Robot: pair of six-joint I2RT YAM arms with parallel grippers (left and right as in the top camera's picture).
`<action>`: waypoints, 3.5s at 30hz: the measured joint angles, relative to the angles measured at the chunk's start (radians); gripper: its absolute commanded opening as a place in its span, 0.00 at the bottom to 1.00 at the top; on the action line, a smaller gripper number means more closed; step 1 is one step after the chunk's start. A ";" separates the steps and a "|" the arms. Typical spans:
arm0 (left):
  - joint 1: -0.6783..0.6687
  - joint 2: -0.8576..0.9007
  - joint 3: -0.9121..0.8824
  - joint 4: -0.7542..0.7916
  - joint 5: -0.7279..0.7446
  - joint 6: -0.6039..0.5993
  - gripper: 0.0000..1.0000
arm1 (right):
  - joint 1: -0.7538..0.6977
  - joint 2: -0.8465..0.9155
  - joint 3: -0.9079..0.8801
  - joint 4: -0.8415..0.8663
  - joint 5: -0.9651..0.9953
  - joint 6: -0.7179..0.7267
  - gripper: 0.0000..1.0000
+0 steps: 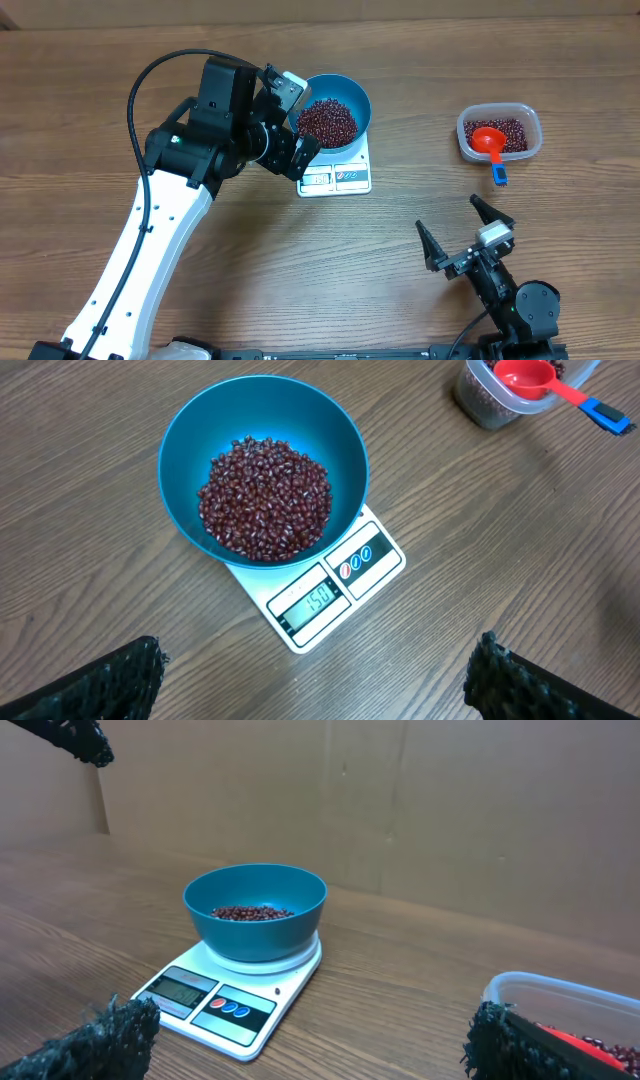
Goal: Scoop item into bowl and weigh 150g on scale
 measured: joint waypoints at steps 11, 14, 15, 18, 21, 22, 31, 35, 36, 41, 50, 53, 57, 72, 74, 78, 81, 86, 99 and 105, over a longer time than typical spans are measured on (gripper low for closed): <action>0.000 0.000 0.000 0.000 0.000 0.000 0.99 | 0.000 0.000 0.000 0.000 0.011 0.000 1.00; 0.000 0.000 0.000 0.000 0.000 0.000 1.00 | 0.000 0.000 0.000 0.000 0.010 0.000 1.00; 0.000 0.000 0.000 0.000 0.000 0.000 1.00 | 0.000 0.000 0.000 0.000 0.011 0.000 1.00; 0.000 0.000 0.000 0.000 0.000 0.000 1.00 | 0.000 0.000 0.000 0.000 0.011 0.000 1.00; 0.000 0.000 0.000 0.000 0.000 0.000 1.00 | 0.000 0.000 0.000 0.000 0.010 0.000 1.00; 0.000 0.000 0.000 0.000 0.000 0.000 1.00 | 0.000 0.000 0.000 0.000 0.011 0.000 1.00; 0.000 0.000 0.000 -0.001 0.000 0.000 1.00 | 0.000 0.000 0.000 0.000 0.011 0.000 1.00; 0.000 0.000 0.000 -0.041 0.000 0.000 1.00 | 0.000 0.000 0.000 0.000 0.011 0.000 1.00; 0.000 0.000 0.000 -0.051 0.000 0.000 1.00 | 0.000 0.000 0.000 0.000 0.011 0.000 1.00; 0.000 -0.006 0.000 -0.066 0.000 0.000 1.00 | 0.000 0.000 0.000 0.000 0.011 0.000 1.00; 0.010 -0.280 -0.004 -0.087 0.002 -0.055 1.00 | 0.000 0.000 0.000 0.001 0.011 0.000 1.00; 0.048 -0.455 -0.035 -0.087 0.007 -0.080 1.00 | 0.000 0.000 0.000 0.000 0.011 0.000 1.00; 0.139 -0.705 -0.146 -0.077 0.008 -0.135 1.00 | 0.000 0.000 0.000 0.000 0.011 0.000 1.00; 0.330 -1.151 -0.824 0.255 0.014 -0.365 0.99 | 0.000 0.000 0.000 0.000 0.011 0.000 1.00; 0.336 -1.215 -0.949 0.358 0.015 -0.406 1.00 | 0.000 0.000 0.000 -0.001 0.011 0.000 1.00; 0.336 -1.345 -1.128 0.501 0.014 -0.456 1.00 | 0.000 0.000 0.000 0.000 0.014 0.000 1.00; 0.336 -1.404 -1.234 0.592 0.015 -0.478 1.00 | 0.000 0.000 0.000 -0.001 0.014 0.000 1.00; 0.336 -1.451 -1.377 0.782 0.014 -0.521 1.00 | 0.000 0.000 0.000 0.000 0.014 0.000 1.00; 0.336 -1.454 -1.437 0.860 -0.204 -0.533 1.00 | 0.000 0.000 0.000 0.000 0.014 0.000 1.00; 0.336 -1.454 -1.443 0.818 -0.233 -0.529 1.00 | 0.000 0.000 0.000 -0.001 0.014 0.000 1.00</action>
